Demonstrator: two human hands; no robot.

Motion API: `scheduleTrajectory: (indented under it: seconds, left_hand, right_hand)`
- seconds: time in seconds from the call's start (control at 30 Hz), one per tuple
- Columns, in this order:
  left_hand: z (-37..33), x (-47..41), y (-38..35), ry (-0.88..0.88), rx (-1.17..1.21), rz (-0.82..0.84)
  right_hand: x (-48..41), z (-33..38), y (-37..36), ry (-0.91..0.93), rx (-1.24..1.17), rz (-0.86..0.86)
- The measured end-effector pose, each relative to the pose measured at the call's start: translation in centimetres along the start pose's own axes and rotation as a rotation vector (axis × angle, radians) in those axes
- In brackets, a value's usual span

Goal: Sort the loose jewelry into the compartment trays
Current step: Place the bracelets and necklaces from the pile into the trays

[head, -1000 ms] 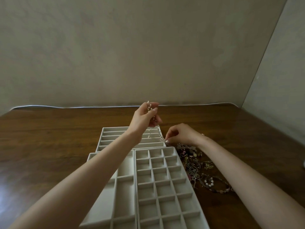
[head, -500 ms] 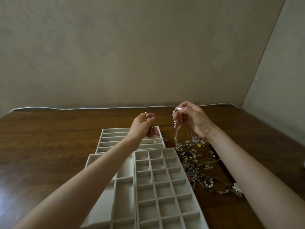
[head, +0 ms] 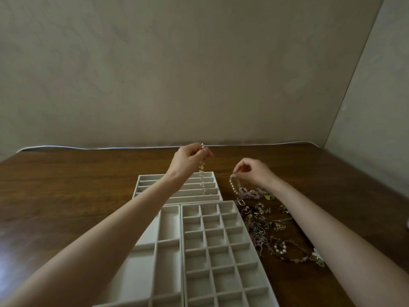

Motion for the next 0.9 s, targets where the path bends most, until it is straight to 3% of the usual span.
scheduleTrajectory:
  seconds: [0.1,0.2,0.37,0.53,0.9]
  left_hand:
    - [-0.9,-0.1,-0.6,-0.024,0.051,0.061]
    - [-2.0,-0.1,-0.6,-0.068,0.097,0.068]
    - [-2.3,-0.5,4.5,-0.102,0.209,-0.197]
    - [2.9,-0.8,10.1,0.061,0.049,-0.390]
    - [9.5,0.5,13.1,0.286,-0.593,-0.317]
  right_hand:
    - [-0.6,3.5,-1.0,0.142,-0.051,0.020]
    - [-0.4,7.7,-3.1,0.261,-0.189,0.150]
    - [-1.1,8.0,-3.8,0.219,-0.247,0.168]
    - [-2.6,6.1,-3.8,0.114,-0.503,0.132]
    - [-5.5,5.8,-5.9,0.071,-0.024,-0.147]
Point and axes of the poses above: each hand's wrist, its own x-axis away from the middle knuckle, its own y-axis out of the back of the hand, z = x × y, the point moved 9 cm from there along -x, towards the middle knuckle, and after that the axes turned 6 degrees about x, right-handed, at the moved point
